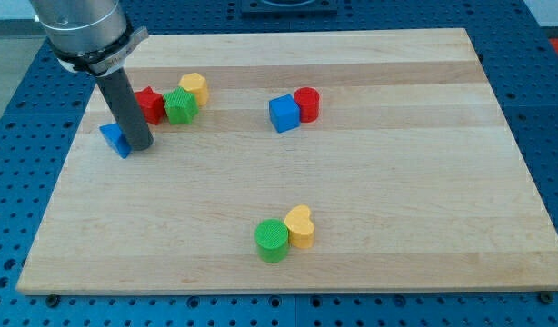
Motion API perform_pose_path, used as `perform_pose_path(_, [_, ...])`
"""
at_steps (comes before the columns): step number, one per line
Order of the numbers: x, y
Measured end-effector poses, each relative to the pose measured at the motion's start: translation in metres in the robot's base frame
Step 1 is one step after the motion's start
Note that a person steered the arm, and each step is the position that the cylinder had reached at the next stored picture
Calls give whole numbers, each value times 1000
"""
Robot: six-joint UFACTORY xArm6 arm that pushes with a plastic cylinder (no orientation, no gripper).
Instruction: Move the green star horizontally right to the blue triangle
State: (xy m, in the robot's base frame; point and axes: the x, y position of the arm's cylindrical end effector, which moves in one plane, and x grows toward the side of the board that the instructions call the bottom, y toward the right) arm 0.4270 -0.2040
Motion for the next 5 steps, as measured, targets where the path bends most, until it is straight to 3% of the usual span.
perform_pose_path(1, [0,3])
perform_pose_path(3, [15,103])
perform_pose_path(5, [15,103])
